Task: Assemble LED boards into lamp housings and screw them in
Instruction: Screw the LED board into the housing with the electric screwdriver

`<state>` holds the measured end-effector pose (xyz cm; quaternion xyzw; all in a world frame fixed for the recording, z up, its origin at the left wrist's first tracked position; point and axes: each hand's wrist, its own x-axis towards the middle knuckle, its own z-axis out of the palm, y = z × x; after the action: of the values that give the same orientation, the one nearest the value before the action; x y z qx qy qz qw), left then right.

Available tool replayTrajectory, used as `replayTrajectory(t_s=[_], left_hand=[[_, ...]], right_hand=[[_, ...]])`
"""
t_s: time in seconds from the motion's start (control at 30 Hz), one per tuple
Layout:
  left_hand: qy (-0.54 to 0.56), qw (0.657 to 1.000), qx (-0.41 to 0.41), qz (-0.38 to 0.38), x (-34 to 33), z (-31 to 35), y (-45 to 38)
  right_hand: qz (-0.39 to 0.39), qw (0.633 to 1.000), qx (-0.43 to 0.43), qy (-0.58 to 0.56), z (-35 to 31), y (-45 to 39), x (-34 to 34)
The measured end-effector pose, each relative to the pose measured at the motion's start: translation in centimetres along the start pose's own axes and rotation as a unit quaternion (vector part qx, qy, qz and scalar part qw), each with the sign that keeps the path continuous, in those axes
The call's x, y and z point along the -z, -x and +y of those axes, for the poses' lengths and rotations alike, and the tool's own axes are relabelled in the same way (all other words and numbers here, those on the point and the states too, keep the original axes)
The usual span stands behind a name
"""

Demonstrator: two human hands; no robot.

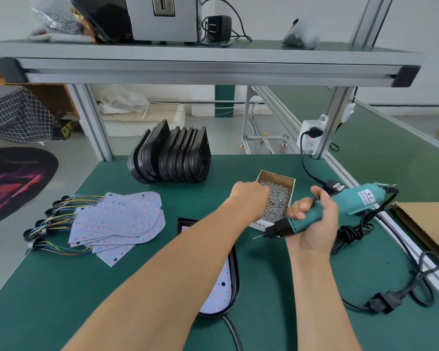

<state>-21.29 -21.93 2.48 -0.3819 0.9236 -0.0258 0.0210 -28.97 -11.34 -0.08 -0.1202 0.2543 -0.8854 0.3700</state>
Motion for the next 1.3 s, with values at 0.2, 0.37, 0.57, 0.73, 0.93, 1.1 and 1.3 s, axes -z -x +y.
replayTrajectory(t_s=[0.2, 0.37, 0.57, 0.73, 0.93, 1.1, 1.3], left_hand=[[-0.023, 0.999, -0.026, 0.013, -0.4, 0.1, -0.2], [-0.033, 0.999, -0.026, 0.007, -0.8, -0.3, -0.2], [-0.033, 0.999, -0.018, -0.010, -1.1, -0.3, -0.4], [-0.026, 1.000, -0.009, -0.003, -1.0, 0.0, -0.7], [0.002, 1.000, -0.009, 0.025, -2.3, -1.1, -0.3], [0.109, 0.991, 0.022, 0.073, -3.5, -1.3, 0.1], [0.183, 0.978, 0.027, 0.092, -3.4, -1.3, 0.6]], right_hand=[[0.001, 1.000, -0.002, -0.004, 0.1, 0.2, -0.5], [0.003, 1.000, 0.001, -0.003, 0.2, 0.4, -0.6], [-0.001, 1.000, 0.000, -0.001, 0.3, 0.3, -0.4], [-0.003, 1.000, 0.002, 0.001, 0.4, 0.2, -0.4], [-0.004, 1.000, 0.012, 0.001, 0.6, 0.3, -0.6], [-0.006, 1.000, 0.012, 0.008, 0.7, 0.4, -0.6], [-0.006, 1.000, 0.012, 0.009, 0.8, 0.3, -0.5]])
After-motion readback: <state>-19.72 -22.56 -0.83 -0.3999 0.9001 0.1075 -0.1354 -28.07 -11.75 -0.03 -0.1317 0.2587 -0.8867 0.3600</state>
